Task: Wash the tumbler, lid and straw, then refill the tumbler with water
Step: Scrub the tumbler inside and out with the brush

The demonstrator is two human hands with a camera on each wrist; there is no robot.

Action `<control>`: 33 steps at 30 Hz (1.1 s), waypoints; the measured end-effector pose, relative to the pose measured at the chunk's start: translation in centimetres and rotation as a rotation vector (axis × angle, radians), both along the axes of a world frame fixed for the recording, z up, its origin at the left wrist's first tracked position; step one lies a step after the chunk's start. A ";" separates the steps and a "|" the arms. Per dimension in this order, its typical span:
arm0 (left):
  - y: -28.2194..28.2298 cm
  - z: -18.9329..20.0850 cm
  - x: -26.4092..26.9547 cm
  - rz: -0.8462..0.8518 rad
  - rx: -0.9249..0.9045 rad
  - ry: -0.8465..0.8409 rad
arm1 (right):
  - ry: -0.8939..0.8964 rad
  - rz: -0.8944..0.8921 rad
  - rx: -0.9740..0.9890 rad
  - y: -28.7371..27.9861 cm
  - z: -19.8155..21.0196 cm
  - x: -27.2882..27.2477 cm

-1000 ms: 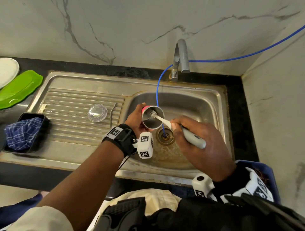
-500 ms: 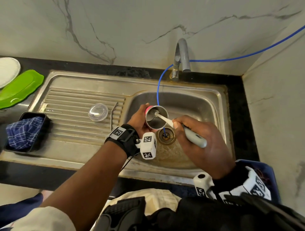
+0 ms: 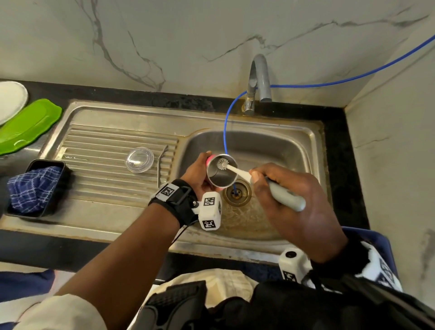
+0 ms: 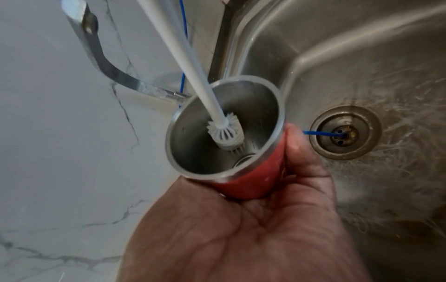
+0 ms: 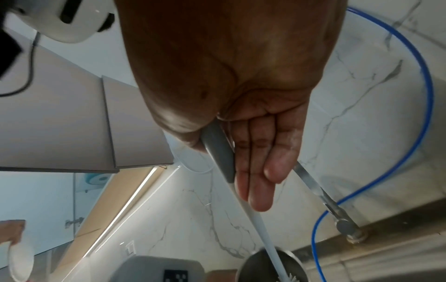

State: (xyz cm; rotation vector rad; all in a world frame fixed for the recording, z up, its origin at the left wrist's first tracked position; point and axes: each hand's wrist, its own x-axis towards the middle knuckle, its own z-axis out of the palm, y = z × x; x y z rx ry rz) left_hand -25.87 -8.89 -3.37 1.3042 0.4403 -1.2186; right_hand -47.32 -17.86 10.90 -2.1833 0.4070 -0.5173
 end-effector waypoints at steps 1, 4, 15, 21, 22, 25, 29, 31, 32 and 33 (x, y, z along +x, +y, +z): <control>-0.1 0.0 -0.3 -0.006 -0.005 0.013 | 0.000 -0.018 0.013 -0.4 -0.6 0.3; -0.3 0.2 -0.5 -0.020 -0.045 0.049 | 0.050 -0.012 -0.007 -0.8 -1.6 0.7; 0.1 0.6 1.1 0.024 -0.038 0.015 | -0.019 0.066 0.103 0.1 2.7 -1.3; 0.0 0.2 -0.3 -0.013 -0.038 0.046 | -0.048 -0.028 0.128 -1.2 0.7 0.4; 0.0 0.2 -0.4 -0.015 -0.041 0.049 | -0.037 -0.028 0.116 -1.2 0.2 0.7; -0.1 0.5 -0.4 -0.038 -0.043 0.049 | 0.020 -0.026 0.105 -1.0 -1.2 1.3; -0.1 1.1 0.0 -0.023 -0.075 0.035 | 0.003 -0.026 0.109 -1.1 0.1 1.0; 0.1 1.0 0.3 -0.003 -0.086 0.043 | -0.026 -0.039 0.146 -1.2 1.7 0.4; 0.1 0.9 0.4 0.020 -0.091 0.048 | -0.033 -0.048 0.164 -1.1 2.5 -0.1; 0.1 0.9 0.6 0.038 -0.091 0.046 | -0.036 -0.051 0.176 -1.1 3.3 -0.5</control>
